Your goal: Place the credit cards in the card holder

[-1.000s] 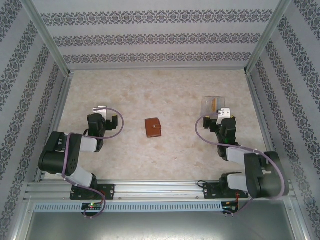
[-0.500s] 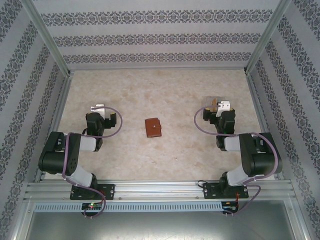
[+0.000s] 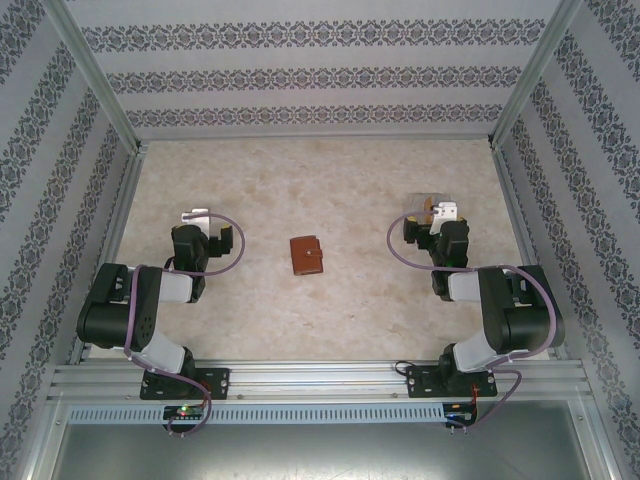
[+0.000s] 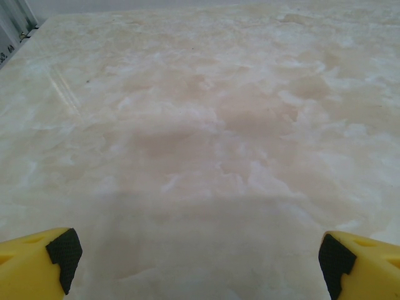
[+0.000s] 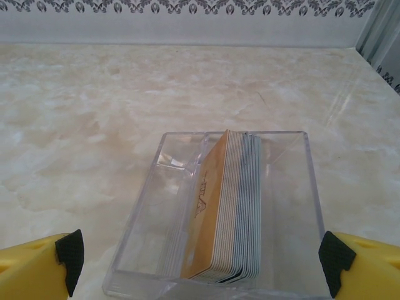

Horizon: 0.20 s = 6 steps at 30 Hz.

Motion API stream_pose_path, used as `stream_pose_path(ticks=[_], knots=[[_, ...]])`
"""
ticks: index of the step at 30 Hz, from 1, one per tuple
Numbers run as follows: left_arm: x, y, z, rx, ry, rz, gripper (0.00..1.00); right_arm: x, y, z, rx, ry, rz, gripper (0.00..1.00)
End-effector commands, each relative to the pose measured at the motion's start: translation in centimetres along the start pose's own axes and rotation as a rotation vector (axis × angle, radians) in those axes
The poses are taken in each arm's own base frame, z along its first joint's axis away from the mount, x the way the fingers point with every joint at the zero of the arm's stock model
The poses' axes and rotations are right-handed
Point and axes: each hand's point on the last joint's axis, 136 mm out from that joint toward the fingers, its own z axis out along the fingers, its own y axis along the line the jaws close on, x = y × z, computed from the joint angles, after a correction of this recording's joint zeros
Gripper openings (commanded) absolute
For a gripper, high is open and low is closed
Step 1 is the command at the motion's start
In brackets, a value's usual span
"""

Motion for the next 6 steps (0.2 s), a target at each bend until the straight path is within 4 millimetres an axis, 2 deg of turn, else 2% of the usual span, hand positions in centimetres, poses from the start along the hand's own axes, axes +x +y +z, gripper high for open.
stream_pose_path(ticks=[1,6], knots=[[-1.19,0.34,0.31,-0.001,-0.034,-0.023,0.99,-1.35,0.3,0.14,-0.028,-0.029,0.001,0.98],[-1.16,0.29,0.28,0.0,-0.034,-0.021,0.99,-1.27,0.26,0.03,-0.025,-0.032,-0.001,0.98]])
